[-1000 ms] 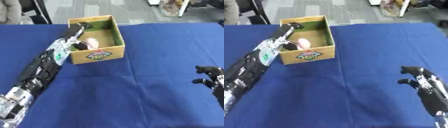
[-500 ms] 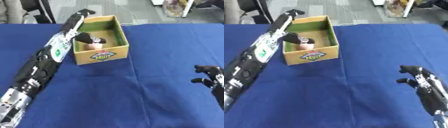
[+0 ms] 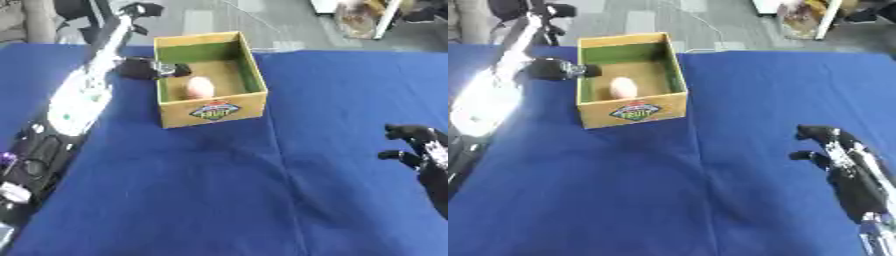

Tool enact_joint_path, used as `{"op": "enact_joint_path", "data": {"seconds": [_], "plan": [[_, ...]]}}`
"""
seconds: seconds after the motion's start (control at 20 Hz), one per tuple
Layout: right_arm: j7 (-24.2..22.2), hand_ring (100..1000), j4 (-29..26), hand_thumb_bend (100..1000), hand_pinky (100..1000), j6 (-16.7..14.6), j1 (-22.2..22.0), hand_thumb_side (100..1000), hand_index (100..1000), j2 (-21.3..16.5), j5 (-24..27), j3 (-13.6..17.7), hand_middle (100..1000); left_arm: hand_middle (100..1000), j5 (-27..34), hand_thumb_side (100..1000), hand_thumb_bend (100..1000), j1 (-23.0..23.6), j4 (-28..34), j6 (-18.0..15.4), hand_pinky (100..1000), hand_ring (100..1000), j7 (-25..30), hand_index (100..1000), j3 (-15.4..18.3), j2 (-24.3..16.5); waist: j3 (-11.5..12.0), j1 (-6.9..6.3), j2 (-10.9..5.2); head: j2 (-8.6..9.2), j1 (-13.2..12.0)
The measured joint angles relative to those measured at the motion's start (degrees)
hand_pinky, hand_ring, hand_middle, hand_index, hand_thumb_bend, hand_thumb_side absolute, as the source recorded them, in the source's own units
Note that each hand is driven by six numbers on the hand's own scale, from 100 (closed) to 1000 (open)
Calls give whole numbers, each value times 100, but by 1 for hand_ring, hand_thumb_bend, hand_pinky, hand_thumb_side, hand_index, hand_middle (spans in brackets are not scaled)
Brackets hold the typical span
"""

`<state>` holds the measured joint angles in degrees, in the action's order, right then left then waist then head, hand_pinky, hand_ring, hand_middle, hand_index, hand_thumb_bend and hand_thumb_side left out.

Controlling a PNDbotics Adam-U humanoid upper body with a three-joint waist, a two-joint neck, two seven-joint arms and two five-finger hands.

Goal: Pick up objects on the table and place them in the box.

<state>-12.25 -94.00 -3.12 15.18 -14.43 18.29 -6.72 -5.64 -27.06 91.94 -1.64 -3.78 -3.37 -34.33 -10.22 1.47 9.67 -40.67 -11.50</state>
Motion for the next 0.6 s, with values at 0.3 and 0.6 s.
{"op": "enact_joint_path", "data": {"seconds": [0.3,0.6], "plan": [[64,945,-3,100,634,-12,-6,537,703,-35,33,70,631,730,644,379,813,1242,1157,45,681,874,-174,836,438,96,253,43,-15,-28,103],[104,945,-6,100,635,-18,-11,536,703,-43,48,104,631,729,537,380,756,1890,1440,79,676,874,-300,835,727,569,361,71,-17,-62,154]]}}
